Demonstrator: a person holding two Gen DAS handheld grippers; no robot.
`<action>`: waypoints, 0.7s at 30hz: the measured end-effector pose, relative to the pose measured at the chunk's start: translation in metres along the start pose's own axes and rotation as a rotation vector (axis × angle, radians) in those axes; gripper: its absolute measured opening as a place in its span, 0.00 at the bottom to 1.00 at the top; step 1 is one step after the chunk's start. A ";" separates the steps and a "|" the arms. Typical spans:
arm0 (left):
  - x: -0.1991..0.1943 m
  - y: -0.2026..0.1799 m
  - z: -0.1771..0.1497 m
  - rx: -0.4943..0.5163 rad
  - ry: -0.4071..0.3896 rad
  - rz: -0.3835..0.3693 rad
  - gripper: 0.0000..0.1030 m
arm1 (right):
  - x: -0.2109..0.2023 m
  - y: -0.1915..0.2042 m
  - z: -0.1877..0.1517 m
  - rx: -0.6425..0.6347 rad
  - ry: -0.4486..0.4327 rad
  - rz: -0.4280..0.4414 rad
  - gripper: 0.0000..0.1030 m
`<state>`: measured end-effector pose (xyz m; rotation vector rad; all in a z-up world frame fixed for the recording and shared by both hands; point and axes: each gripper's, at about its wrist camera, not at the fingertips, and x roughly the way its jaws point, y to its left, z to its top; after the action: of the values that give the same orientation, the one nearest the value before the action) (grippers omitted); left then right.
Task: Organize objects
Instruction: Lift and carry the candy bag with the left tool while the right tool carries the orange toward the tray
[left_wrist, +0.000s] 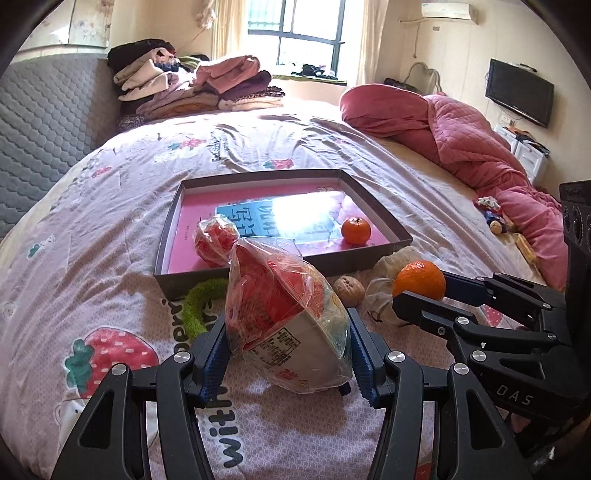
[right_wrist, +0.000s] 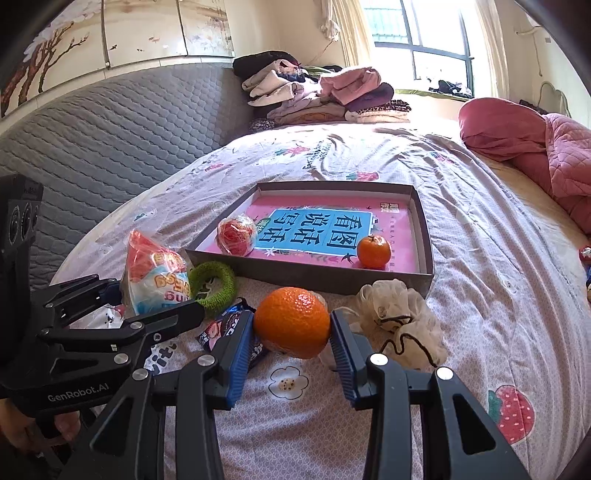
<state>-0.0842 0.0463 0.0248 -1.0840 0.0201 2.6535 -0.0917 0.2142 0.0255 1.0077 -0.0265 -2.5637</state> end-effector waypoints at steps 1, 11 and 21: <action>0.001 0.001 0.003 0.001 -0.004 0.004 0.58 | 0.000 0.000 0.002 -0.002 -0.004 -0.004 0.40; 0.011 0.003 0.022 0.014 -0.023 0.002 0.58 | 0.005 -0.008 0.018 -0.009 -0.022 -0.029 0.40; 0.024 0.003 0.034 0.020 -0.026 -0.004 0.58 | 0.012 -0.014 0.031 -0.013 -0.038 -0.049 0.40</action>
<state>-0.1243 0.0531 0.0324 -1.0421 0.0387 2.6580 -0.1252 0.2191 0.0380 0.9658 0.0049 -2.6237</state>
